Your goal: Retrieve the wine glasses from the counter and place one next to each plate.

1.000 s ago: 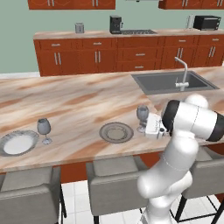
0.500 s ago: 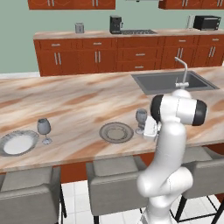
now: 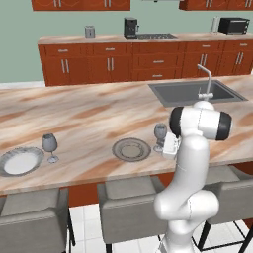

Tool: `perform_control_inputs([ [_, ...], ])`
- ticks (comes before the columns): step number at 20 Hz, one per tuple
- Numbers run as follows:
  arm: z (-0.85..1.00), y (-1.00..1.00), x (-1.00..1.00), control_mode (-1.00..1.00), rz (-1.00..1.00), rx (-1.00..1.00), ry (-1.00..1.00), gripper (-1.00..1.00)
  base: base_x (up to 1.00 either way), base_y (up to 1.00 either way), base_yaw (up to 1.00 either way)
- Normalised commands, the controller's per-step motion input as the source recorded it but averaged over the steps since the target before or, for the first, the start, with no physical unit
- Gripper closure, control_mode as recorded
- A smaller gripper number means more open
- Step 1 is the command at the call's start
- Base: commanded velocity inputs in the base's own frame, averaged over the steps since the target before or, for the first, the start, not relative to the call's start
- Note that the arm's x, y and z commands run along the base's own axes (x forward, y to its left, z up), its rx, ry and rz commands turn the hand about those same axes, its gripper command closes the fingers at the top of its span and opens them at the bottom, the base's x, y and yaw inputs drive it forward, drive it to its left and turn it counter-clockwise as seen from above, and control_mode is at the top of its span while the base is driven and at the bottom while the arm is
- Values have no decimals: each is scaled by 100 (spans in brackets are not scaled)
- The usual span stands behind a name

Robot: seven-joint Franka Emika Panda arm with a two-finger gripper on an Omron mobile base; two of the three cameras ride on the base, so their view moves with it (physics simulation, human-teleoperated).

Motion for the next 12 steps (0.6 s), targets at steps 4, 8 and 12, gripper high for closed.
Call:
perform_control_inputs([
  [4, 0, 7, 14, -100, -10, -9, 19, 100, 0, 0, 0],
  [8, 0, 1, 13, -100, -8, -11, 13, 100, 0, 0, 0],
  [12, 0, 0, 17, -100, -1, -7, 1, 100, 0, 0, 0],
])
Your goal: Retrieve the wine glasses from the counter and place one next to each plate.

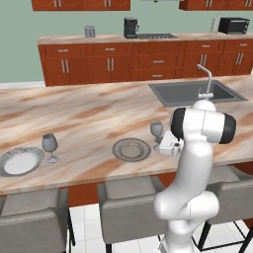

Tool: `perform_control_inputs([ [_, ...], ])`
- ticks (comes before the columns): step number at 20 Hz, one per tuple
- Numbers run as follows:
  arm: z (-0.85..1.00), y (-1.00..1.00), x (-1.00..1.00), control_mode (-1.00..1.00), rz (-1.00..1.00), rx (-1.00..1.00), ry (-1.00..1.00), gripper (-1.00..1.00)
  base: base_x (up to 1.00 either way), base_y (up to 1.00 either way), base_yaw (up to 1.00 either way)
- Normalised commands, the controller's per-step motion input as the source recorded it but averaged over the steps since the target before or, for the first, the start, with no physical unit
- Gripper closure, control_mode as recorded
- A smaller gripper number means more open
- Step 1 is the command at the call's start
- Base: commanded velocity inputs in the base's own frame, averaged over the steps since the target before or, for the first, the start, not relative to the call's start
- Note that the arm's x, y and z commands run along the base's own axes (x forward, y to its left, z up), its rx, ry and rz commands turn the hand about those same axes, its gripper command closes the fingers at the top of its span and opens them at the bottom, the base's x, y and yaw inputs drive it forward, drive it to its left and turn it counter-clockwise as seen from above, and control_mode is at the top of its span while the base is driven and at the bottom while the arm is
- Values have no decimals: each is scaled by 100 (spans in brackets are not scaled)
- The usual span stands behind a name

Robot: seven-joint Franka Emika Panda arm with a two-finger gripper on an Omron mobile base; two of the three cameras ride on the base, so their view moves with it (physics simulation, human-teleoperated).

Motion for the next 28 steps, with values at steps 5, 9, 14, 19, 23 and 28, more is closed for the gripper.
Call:
perform_control_inputs([
  [5, 0, 0, 9, -100, 3, 0, 0, 100, 0, 0, 0],
  [9, 0, 0, 3, -100, 5, 1, -2, 100, 0, 0, 0],
  [14, -5, 0, 6, -100, 4, 1, 0, 100, 0, 0, 0],
  [19, -45, -23, 3, -100, 8, 0, 2, 100, 0, 0, 0],
  [23, -48, -31, 0, -100, 9, 0, 1, 100, 0, 0, 0],
  [28, -13, -9, 8, -100, 12, 3, -4, 100, 0, 0, 0],
])
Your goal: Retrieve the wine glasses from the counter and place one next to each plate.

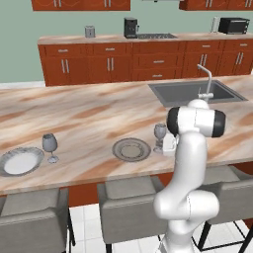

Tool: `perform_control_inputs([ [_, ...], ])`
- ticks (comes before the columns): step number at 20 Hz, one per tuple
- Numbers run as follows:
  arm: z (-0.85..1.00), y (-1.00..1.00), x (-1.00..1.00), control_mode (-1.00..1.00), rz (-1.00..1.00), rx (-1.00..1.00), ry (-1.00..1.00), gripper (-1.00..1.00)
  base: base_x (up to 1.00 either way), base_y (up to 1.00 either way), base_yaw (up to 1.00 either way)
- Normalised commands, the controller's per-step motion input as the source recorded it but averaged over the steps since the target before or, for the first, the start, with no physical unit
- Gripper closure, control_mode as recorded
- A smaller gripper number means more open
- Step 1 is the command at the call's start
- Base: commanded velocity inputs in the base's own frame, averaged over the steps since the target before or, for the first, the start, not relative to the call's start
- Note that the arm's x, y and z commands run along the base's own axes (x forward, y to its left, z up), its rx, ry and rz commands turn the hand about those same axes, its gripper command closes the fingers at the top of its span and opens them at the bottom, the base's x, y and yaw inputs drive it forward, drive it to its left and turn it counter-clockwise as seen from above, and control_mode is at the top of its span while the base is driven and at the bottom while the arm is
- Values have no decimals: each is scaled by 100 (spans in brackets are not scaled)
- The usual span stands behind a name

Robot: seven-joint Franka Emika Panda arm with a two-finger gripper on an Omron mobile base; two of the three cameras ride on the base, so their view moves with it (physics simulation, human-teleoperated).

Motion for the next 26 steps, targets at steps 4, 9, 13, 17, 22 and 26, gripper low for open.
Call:
perform_control_inputs([
  [4, 0, 0, 4, -100, 13, 2, -13, 100, 0, 0, 0],
  [9, 0, 0, -2, -100, 11, 0, -16, -100, 0, 0, 0],
  [13, 0, 17, -43, -100, 11, 0, -34, -100, 0, 0, 0],
  [17, 0, 7, -29, -100, 9, 0, -35, -100, 0, 0, 0],
  [22, 0, -33, -2, -100, 1, 0, -8, -100, 0, 0, 0],
  [26, 0, -49, -4, -100, 0, 0, 0, -100, 0, 0, 0],
])
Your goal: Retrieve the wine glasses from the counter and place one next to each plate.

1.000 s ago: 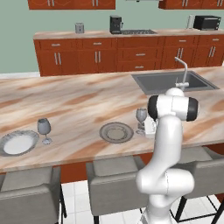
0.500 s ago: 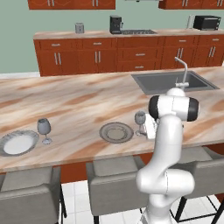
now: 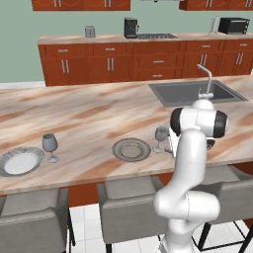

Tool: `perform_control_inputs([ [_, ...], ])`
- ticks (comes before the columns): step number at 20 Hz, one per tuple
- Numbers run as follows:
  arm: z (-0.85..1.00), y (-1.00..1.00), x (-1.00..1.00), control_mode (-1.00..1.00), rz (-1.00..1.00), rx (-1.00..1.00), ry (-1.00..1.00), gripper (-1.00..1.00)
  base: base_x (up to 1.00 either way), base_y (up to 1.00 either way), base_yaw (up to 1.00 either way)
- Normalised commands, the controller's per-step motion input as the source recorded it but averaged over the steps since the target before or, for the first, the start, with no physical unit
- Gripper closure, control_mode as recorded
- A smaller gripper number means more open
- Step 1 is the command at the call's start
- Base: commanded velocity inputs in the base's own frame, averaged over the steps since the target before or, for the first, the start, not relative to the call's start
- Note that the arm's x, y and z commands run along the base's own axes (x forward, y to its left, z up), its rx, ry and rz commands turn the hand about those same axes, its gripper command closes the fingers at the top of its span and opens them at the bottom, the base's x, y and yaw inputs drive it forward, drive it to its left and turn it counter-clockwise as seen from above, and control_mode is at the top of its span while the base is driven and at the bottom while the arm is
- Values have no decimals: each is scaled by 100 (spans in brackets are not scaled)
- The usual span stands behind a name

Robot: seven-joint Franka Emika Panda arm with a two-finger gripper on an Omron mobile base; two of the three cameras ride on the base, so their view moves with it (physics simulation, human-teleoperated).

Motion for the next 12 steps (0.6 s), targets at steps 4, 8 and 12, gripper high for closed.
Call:
perform_control_inputs([
  [4, 0, -46, -1, -100, 0, 0, 0, -100, 0, 0, 0],
  [8, 0, -22, 0, -100, 0, 0, 0, -100, 0, 0, 0],
  [12, 28, -24, -18, -100, 0, 2, -6, -100, 0, 0, 0],
])
